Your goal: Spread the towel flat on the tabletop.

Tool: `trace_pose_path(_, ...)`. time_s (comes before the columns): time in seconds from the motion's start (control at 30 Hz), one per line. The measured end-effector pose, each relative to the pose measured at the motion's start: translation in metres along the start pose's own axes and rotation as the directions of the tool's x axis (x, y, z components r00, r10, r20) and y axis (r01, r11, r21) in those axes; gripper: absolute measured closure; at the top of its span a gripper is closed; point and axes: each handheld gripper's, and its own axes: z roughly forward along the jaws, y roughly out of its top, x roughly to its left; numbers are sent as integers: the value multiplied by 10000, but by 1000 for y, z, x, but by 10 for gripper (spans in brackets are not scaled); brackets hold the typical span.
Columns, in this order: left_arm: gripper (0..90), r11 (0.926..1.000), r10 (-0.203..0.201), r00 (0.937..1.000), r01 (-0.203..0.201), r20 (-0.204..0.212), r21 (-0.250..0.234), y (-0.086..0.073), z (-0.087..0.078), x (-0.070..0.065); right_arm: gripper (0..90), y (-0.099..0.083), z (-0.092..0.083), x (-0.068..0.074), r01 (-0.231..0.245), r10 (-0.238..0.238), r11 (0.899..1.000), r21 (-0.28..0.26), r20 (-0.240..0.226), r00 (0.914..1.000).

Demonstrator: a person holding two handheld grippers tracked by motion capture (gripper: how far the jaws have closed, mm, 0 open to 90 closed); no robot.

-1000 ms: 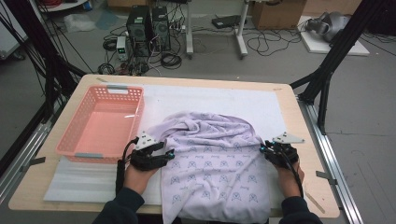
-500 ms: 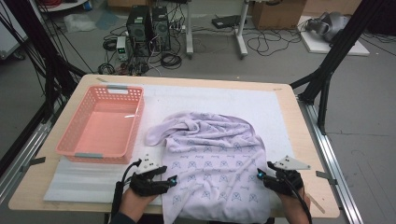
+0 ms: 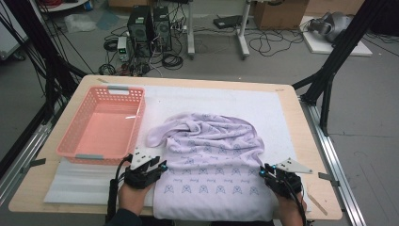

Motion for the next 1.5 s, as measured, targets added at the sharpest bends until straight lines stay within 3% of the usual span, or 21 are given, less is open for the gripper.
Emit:
trace_pose_path(0.03, 525, 10000, -2, 9995, 2, 304, 8, -3, -5, 0, 670, -1, -3, 1, 32, -31, 10000, -73, 102, 9999)
trace_pose_path(0.17, 487, 9987, 339, 9953, -371, 906, 343, -15, -16, -6, 583, -10, -22, 3, 177, -179, 9993, -317, -54, 9998)
trace_pose_path(0.27, 483, 9955, 367, 9903, -481, 1343, 822, -24, -14, -11, 542, -17, -28, 2, 260, -258, 9996, 58, -366, 9990)
trace_pose_path(0.37, 485, 9935, 793, 9905, -878, 1122, 726, -30, -16, -19, 530, -22, -26, 4, 475, -442, 9974, 550, -584, 9973)
trace_pose_path(0.43, 603, 9869, 1331, 9885, -1389, 724, 818, -31, -19, -22, 581, -26, -25, 2, 40, 1, 9982, 592, -691, 9976)
trace_pose_path(0.5, 870, 9890, 1016, 9889, -1123, 1087, 966, -31, -23, -20, 861, -28, -29, 2, 88, -18, 9979, 646, -1070, 9943)
trace_pose_path(0.63, 879, 9868, 993, 9880, -1131, 1180, 1159, -32, -30, -19, 875, -31, -39, 4, 667, -537, 9938, 895, -1406, 9886)
trace_pose_path(0.67, 879, 9884, 684, 9887, -853, 1331, 1260, -34, -35, -18, 876, -33, -43, 4, 672, -528, 9936, 907, -1525, 9869)
trace_pose_path(0.87, 880, 9875, 446, 9838, -696, 1734, 1411, -40, -51, -20, 875, -43, -60, 7, 1018, -860, 9921, 728, -1942, 9772)
trace_pose_path(1.1, 878, 9799, 570, 9751, -958, 2144, 1752, -53, -72, -32, 875, -54, -85, 17, 1367, -1112, 9864, 912, -2422, 9638)
trace_pose_path(1.13, 874, 9741, 708, 9698, -1175, 2332, 1930, -59, -79, -37, 875, -58, -90, 19, 1404, -1102, 9849, 1010, -2593, 9595)
trace_pose_path(1.17, 867, 9741, 708, 9698, -1175, 2332, 1930, -59, -79, -37, 871, -60, -93, 20, 1409, -1094, 9846, 1035, -2642, 9583)
trace_pose_path(1.23, 712, 9754, 792, 9686, -1240, 2355, 1820, -59, -81, -38, 855, -63, -95, 22, 1421, -1089, 9839, 1083, -2667, 9576)
trace_pose_path(1.27, 578, 9842, 840, 9740, -1141, 2103, 1357, -53, -76, -37, 691, -63, -92, 22, 1319, -1023, 9853, 1087, -2432, 9646)
trace_pose_path(1.3, 552, 9842, 840, 9740, -1141, 2103, 1357, -53, -76, -37, 691, -63, -92, 22, 1319, -1023, 9853, 1087, -2432, 9646)
trace_pose_path(1.33, 544, 9919, 780, 9780, -956, 1935, 831, -44, -68, -31, 627, -59, -86, 21, 983, -795, 9921, 778, -2161, 9731)
trace_pose_path(1.37, 510, 9919, 780, 9780, -956, 1935, 831, -44, -68, -31, 611, -56, -83, 21, 958, -805, 9932, 661, -2040, 9756)
trace_pose_path(1.4, 488, 9955, 747, 9826, -834, 1698, 443, -34, -57, -24, 609, -51, -77, 21, 871, -772, 9950, 487, -1765, 9813)
trace_pose_path(1.43, 480, 9955, 747, 9826, -834, 1698, 443, -34, -57, -24, 609, -51, -77, 21, 871, -772, 9950, 487, -1765, 9813)
trace_pose_path(1.47, 467, 9972, 591, 9873, -653, 1475, 374, -24, -43, -16, 577, -42, -66, 21, 876, -813, 9953, 413, -1359, 9874)
trace_pose_path(1.5, 454, 9972, 591, 9873, -653, 1475, 374, -24, -43, -16, 564, -38, -62, 20, 913, -860, 9951, 385, -1210, 9889)
